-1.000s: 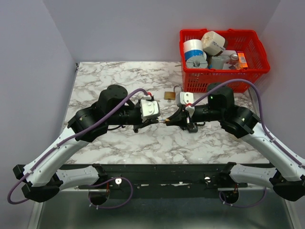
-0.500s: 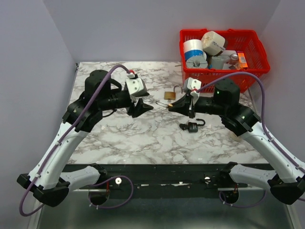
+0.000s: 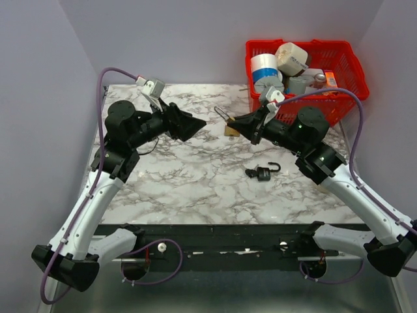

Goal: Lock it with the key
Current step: Lock the lock.

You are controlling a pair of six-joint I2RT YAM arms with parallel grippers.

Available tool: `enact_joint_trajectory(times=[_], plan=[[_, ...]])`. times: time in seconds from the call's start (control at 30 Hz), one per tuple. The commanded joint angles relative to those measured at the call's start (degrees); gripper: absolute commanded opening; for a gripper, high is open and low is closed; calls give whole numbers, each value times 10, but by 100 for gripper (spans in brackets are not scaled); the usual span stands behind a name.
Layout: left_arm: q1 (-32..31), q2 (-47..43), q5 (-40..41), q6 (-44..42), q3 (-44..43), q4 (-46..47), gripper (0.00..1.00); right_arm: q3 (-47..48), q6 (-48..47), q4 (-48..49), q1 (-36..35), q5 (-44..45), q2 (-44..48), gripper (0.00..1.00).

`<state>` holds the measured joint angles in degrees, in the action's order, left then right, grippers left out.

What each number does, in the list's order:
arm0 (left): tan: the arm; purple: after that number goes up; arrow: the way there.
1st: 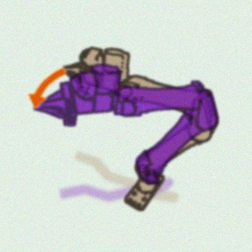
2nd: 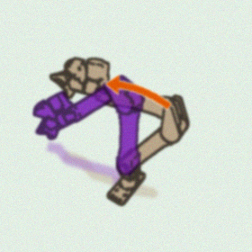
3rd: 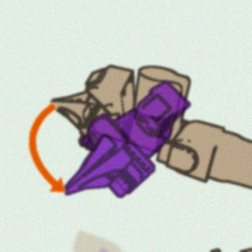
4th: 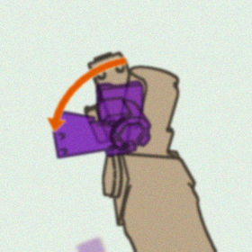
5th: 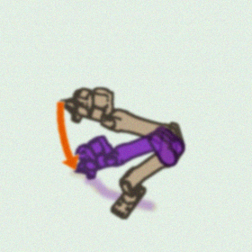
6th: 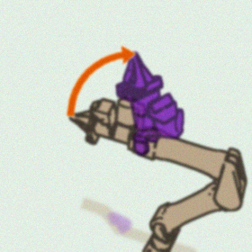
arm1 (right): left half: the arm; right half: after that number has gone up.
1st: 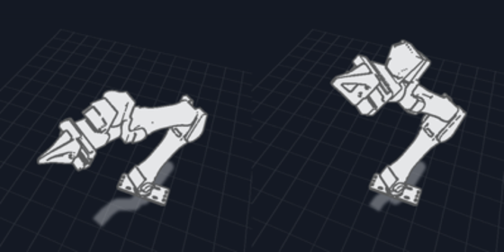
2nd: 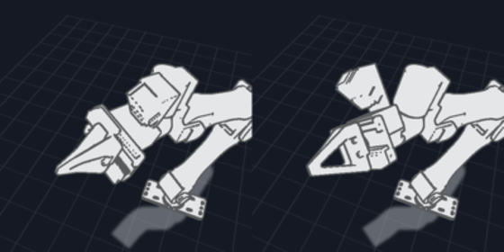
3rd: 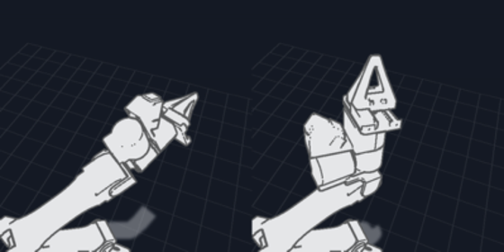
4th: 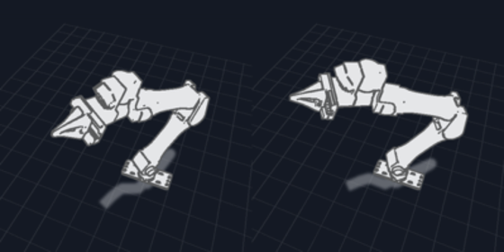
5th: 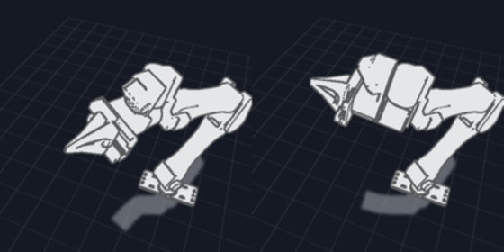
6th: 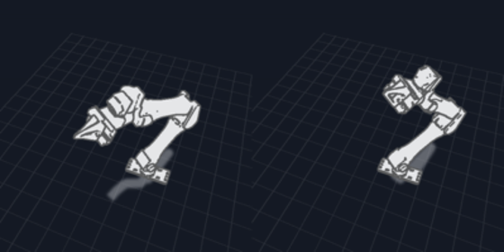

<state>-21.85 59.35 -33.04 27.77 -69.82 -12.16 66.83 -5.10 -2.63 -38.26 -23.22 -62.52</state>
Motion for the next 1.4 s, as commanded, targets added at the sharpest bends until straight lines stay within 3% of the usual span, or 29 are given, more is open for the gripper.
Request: enact_joint_trajectory(times=[0.0,0.13,0.43,1.03,1.1,1.37], plan=[[2,-13,37,219,64,168,85,-1,50,136,-10,91,-30,1],[2,6,51,297,86,200,90,-4,50,163,-34,112,-52,1],[1,34,76,369,78,226,86,-4,50,209,-75,159,-88,1],[-13,49,89,371,72,190,62,30,65,232,-96,165,-135,1],[-14,51,88,371,71,188,55,32,63,233,-98,171,-135,1],[-18,49,87,362,82,182,55,46,58,230,-100,172,-148,1]])
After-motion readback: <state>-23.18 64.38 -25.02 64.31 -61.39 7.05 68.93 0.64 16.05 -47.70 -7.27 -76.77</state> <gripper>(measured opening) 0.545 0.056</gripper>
